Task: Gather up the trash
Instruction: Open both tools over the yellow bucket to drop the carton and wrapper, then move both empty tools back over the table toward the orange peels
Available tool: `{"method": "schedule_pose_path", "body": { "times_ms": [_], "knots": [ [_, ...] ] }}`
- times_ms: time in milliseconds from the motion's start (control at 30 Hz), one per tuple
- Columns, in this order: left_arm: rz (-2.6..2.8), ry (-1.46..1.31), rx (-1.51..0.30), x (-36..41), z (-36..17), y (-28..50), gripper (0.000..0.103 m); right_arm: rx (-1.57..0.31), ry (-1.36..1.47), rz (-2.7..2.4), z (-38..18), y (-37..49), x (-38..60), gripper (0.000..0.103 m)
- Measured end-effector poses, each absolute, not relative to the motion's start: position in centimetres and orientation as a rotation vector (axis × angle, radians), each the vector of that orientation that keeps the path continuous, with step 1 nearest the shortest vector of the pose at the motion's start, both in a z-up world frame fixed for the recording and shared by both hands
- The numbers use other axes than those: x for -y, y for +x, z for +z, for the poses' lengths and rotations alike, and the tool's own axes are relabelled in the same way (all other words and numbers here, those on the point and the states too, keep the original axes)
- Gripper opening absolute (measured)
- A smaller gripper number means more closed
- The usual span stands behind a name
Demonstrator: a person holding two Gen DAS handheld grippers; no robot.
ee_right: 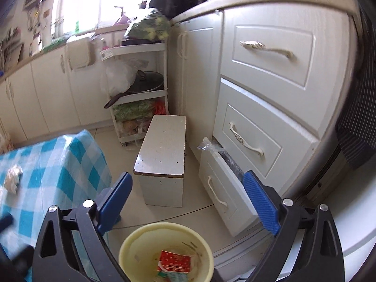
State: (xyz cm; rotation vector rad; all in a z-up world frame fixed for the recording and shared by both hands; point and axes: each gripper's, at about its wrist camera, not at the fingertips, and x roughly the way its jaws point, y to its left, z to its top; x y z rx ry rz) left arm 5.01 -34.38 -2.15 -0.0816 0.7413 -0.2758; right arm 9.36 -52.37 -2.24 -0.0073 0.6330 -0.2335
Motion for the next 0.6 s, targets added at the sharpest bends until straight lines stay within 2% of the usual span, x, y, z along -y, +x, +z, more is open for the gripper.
{"method": "schedule_pose_path", "body": {
  "times_ms": [167,600],
  "knots": [
    [-0.169,-0.030,-0.667,29.1,0.0,2.9,0.095,-0.605,-0.112,-0.208,-0.9,8.2,48.9,0.096],
    [-0.042,-0.110,-0.639,18.6,2.1,-0.8,0.095,-0.547,-0.191,-0.115,1.6,6.3,41.3,0.096]
  ]
}}
